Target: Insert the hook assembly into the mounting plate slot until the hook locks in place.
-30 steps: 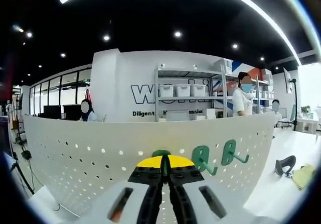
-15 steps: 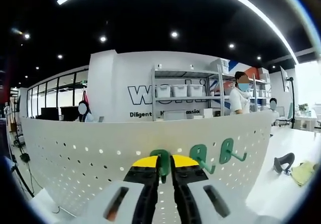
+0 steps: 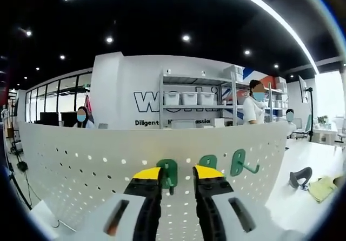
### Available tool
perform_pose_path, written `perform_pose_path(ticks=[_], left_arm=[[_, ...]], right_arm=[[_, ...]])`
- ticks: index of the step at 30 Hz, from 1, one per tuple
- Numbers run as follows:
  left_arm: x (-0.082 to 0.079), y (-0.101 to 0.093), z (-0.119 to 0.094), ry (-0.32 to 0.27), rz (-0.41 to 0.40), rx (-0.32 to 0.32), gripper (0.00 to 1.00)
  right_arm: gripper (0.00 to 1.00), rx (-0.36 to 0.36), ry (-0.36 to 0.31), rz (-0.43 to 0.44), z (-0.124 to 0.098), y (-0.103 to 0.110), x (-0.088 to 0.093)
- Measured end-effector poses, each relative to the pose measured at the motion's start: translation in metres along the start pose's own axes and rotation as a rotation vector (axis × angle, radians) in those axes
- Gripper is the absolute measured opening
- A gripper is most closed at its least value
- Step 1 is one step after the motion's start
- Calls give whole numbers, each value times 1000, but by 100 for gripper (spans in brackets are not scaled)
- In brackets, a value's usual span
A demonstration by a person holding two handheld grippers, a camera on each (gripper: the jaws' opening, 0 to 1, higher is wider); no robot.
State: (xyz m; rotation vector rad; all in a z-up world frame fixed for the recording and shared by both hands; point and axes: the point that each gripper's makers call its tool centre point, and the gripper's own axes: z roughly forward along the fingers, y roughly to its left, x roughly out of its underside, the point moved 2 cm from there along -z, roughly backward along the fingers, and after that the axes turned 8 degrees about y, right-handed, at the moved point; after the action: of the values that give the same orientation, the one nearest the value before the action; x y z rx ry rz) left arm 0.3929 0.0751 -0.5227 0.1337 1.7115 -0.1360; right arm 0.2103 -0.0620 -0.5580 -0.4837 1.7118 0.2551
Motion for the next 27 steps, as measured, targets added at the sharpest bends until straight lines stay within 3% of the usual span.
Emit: perform_pose_path(ticks=[27], left_arm=[[-4, 3, -15, -11, -32, 72, 55]], right_arm=[[92, -1, -16, -16, -1, 11, -10]])
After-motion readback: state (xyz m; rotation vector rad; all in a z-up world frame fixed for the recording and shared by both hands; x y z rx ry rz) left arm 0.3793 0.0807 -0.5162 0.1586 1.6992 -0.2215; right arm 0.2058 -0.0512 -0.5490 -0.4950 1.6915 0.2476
